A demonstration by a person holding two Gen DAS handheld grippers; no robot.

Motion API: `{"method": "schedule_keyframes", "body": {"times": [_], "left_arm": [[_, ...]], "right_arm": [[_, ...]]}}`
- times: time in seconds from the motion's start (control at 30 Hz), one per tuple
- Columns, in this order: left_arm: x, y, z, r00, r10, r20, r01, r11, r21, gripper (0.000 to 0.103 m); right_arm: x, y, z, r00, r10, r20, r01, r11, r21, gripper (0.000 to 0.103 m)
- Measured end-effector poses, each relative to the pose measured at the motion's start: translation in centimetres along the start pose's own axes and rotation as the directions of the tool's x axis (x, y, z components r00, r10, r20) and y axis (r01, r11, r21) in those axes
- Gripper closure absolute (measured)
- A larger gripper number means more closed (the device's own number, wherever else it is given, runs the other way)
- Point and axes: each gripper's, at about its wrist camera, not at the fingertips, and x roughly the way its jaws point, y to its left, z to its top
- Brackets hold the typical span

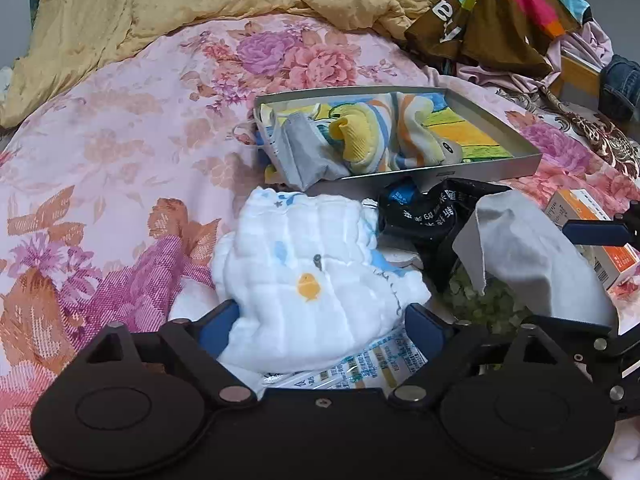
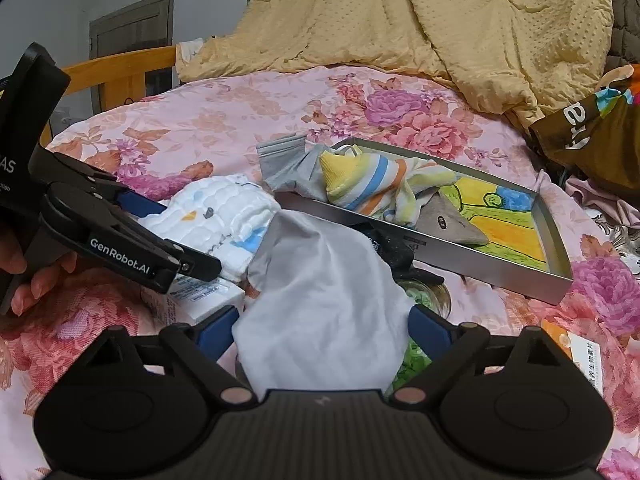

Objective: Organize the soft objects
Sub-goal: 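Grasp the white muslin towel with the left tool while the right tool grasps the grey cloth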

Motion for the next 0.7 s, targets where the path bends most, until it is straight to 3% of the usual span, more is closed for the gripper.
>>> {"method": "schedule_keyframes", "body": {"times": [0.3,0.47,0.7], "left_arm": [[-0.4,0.0,0.2,0.999,0.043,0.005,-0.042,0.999,-0.016,0.036],[-0.9,0.4,0.3,0.999,0.052,0.016,-0.051,0.998,-0.045,0.057],[-1.9,0.3,0.5,0.998,0.042,0.046,-0.040,0.997,-0.060,0.071]], "right_arm": [[-0.2,0.8,0.1,1.000,-0.027,-0.012,0.027,0.999,-0.027,0.022],[-0.3,1.1,0.2,0.999,-0.030,-0.014,0.030,0.999,-0.040,0.028],[-0.7,1.4,0.4,1.000,-0.026,-0.007,0.025,0.999,-0.043,0.051]]}}
